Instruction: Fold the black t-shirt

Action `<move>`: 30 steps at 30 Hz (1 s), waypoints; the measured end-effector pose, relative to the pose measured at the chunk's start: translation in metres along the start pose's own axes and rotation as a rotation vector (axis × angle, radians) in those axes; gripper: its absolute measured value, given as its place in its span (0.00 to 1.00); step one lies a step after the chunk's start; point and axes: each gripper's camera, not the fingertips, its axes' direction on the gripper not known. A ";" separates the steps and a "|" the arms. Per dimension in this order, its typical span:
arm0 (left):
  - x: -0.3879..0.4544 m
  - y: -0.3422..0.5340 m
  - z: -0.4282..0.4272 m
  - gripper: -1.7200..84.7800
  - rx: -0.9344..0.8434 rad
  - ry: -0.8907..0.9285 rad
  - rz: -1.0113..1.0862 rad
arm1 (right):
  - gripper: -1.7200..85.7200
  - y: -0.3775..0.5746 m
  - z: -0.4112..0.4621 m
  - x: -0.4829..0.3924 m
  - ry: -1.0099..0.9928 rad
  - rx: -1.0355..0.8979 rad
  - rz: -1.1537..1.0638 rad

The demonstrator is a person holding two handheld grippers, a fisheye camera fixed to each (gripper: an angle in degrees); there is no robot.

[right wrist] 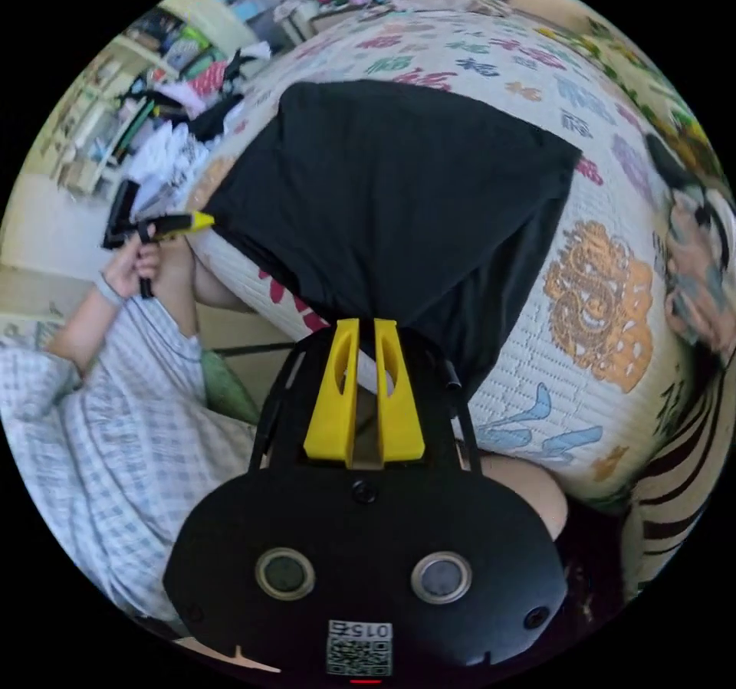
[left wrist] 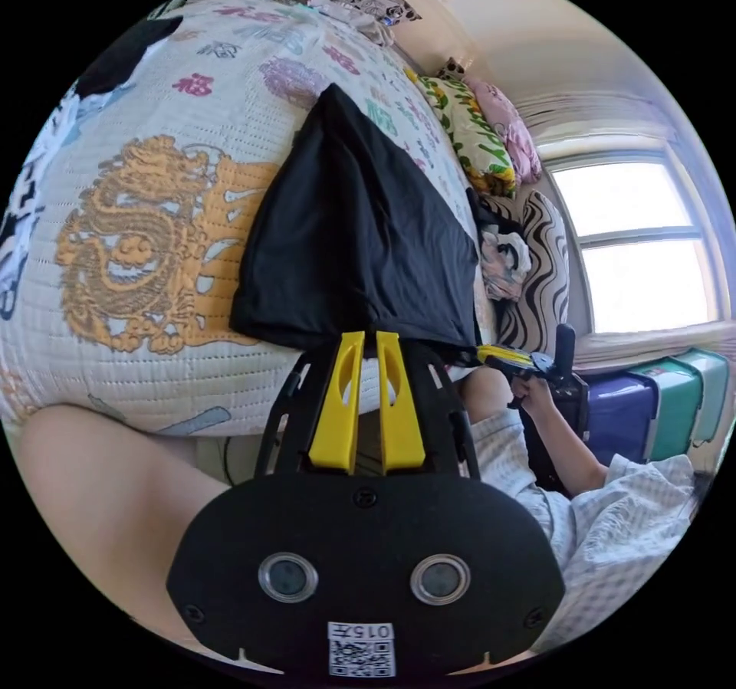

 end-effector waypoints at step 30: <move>-0.047 0.076 -0.098 0.03 0.038 -0.091 -0.280 | 0.09 -0.080 0.024 0.044 0.101 -0.159 0.433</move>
